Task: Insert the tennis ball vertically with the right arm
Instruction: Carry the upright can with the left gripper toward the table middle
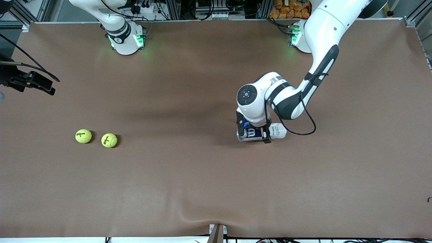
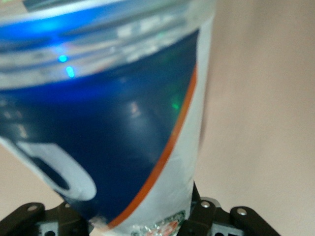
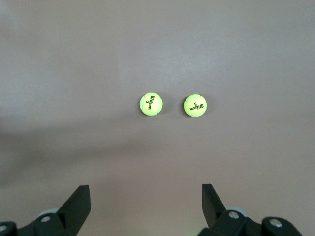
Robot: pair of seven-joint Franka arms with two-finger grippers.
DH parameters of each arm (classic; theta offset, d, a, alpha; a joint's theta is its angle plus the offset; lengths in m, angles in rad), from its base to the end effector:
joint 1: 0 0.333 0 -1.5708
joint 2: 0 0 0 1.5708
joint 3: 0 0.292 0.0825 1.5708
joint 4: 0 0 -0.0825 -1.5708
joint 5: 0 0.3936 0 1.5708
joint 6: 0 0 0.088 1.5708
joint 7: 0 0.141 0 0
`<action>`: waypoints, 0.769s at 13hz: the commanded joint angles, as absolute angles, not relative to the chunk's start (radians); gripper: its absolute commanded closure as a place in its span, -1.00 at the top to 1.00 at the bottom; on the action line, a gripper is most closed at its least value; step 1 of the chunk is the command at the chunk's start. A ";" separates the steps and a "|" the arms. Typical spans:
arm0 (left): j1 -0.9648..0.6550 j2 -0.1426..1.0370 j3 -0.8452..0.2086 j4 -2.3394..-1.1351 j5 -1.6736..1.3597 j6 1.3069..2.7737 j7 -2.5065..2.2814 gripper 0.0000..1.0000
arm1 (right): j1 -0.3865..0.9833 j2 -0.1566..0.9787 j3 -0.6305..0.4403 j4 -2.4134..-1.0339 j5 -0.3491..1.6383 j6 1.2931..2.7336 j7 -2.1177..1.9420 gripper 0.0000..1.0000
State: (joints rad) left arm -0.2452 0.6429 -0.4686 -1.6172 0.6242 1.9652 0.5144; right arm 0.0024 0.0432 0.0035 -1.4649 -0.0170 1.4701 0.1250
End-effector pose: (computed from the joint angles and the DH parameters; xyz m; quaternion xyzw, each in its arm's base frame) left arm 0.5464 -0.3695 0.2084 -0.7279 0.6657 0.0847 0.1407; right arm 0.5653 0.0008 0.5839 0.9980 -0.0602 -0.0184 0.0096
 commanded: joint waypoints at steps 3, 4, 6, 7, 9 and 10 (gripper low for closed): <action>-0.313 0.653 -0.466 -1.511 0.447 2.072 0.503 0.28 | -0.015 0.049 0.015 -1.447 -0.015 1.462 0.120 1.00; -0.325 0.655 -0.466 -1.511 0.404 2.133 0.499 0.28 | -0.014 0.049 0.015 -1.447 -0.015 1.462 0.120 1.00; -0.357 0.655 -0.466 -1.511 0.370 2.250 0.419 0.27 | -0.014 0.049 0.015 -1.447 -0.012 1.462 0.120 1.00; -0.368 0.655 -0.466 -1.511 0.361 2.310 0.381 0.27 | -0.014 0.049 0.014 -1.447 -0.012 1.462 0.120 1.00; -0.397 0.664 -0.466 -1.511 0.315 2.438 0.339 0.27 | -0.015 0.049 0.015 -1.447 -0.014 1.462 0.120 1.00; -0.411 0.669 -0.466 -1.512 0.304 2.504 0.318 0.27 | -0.014 0.049 0.015 -1.447 -0.014 1.462 0.118 1.00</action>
